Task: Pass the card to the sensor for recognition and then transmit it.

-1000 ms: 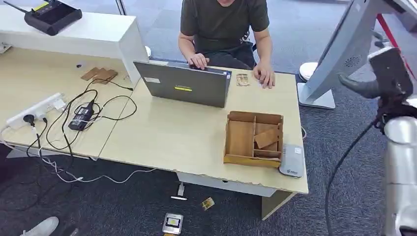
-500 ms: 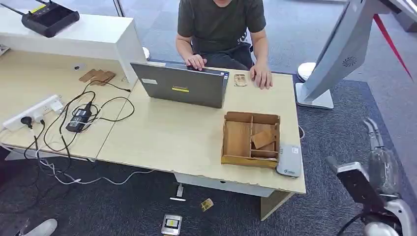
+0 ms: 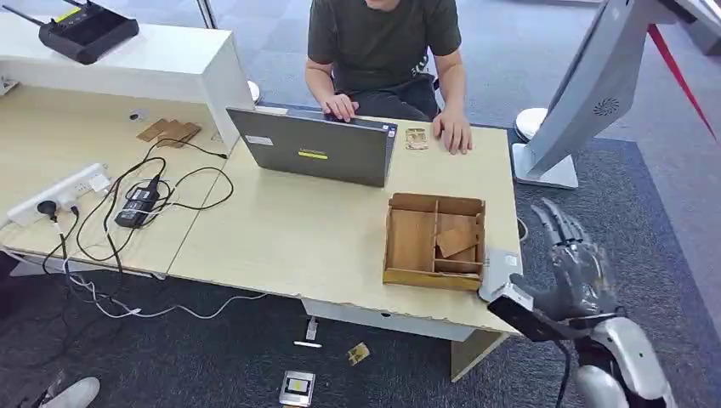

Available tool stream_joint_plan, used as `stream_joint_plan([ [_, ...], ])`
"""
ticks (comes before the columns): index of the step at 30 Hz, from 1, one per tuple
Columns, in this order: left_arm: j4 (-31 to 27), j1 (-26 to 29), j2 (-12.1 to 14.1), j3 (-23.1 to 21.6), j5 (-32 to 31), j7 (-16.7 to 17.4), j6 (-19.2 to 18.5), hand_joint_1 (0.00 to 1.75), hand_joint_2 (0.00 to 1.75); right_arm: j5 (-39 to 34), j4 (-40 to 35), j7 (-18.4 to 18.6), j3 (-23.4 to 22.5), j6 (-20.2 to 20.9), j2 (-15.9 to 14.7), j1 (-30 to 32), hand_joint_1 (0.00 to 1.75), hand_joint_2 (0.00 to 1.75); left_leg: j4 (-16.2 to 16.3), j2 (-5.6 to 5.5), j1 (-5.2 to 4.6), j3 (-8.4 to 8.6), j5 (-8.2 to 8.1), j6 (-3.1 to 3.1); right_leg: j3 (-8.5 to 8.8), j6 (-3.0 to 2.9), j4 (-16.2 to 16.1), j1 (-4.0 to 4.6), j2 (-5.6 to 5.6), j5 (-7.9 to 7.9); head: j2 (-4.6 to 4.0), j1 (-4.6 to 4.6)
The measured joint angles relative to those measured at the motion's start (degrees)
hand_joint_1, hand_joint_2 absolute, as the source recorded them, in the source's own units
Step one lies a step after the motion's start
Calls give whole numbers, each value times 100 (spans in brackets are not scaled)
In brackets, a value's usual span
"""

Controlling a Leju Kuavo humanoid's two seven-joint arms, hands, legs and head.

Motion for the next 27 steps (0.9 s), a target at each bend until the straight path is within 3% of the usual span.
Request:
stream_joint_plan([
  [11,2,-203,-109,-9,-61,114,-26,0,175,687,927,94,892,554,538,-506,0,175,0,0,0,-2,0,-2,-2,-1,2,0,0,-1,0,0],
  [17,2,-208,-118,-9,-77,120,-17,0,175,851,1187,228,1074,846,652,-613,0,175,0,1,0,-2,0,-2,-3,-1,1,0,0,-1,0,0],
  [27,2,-220,-164,-9,-110,129,20,0,175,833,1489,380,1176,1006,737,-742,0,175,1,1,0,0,1,-2,-2,-1,2,0,0,-1,0,0],
])
